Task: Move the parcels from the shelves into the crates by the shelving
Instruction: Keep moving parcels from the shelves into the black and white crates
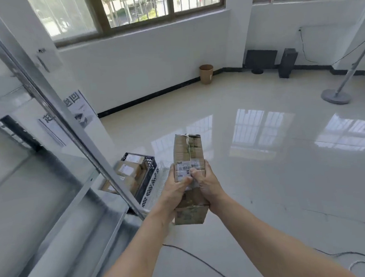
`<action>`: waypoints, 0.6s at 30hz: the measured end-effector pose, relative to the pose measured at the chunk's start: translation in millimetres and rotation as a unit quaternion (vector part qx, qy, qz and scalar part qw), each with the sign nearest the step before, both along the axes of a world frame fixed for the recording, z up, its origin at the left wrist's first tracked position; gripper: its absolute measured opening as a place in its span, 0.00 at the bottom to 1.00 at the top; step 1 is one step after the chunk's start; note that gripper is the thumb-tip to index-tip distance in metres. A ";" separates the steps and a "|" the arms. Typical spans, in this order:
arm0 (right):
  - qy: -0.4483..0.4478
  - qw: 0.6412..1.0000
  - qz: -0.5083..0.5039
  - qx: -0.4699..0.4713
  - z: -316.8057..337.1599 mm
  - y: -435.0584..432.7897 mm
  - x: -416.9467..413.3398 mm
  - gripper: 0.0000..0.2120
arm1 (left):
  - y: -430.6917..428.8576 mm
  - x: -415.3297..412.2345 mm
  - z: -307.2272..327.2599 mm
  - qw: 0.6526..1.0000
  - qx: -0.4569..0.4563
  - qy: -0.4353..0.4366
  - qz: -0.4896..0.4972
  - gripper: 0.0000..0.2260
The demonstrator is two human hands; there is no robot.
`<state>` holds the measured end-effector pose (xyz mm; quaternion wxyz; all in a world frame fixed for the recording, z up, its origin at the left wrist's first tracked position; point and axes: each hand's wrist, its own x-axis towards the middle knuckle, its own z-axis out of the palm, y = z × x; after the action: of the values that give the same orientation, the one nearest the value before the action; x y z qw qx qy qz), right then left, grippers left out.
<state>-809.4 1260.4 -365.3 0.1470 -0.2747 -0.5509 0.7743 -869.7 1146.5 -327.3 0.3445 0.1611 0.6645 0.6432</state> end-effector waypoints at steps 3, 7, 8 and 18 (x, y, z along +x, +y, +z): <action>0.002 1.000 0.013 -0.010 8.9 22.1 -17.8 0.17 | 22.1 -19.7 -1.6 1.000 -0.002 -0.015 0.003 0.20; -0.013 1.000 0.026 -0.002 4.5 56.2 -54.6 0.16 | 54.1 -54.1 -7.9 0.999 0.002 -0.029 0.017 0.19; -0.016 0.999 0.028 -0.001 1.7 64.4 -64.2 0.16 | 61.8 -62.8 -8.9 0.999 0.004 -0.036 0.019 0.18; -0.061 0.994 0.087 0.012 -22.3 132.5 -203.6 0.17 | 123.6 -193.7 -48.5 0.995 0.025 -0.070 0.068 0.25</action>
<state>-1012.9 1393.0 -387.5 0.0481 -0.2703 -0.5897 0.7595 -1063.4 1270.1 -375.9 0.3421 0.0786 0.6317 0.6912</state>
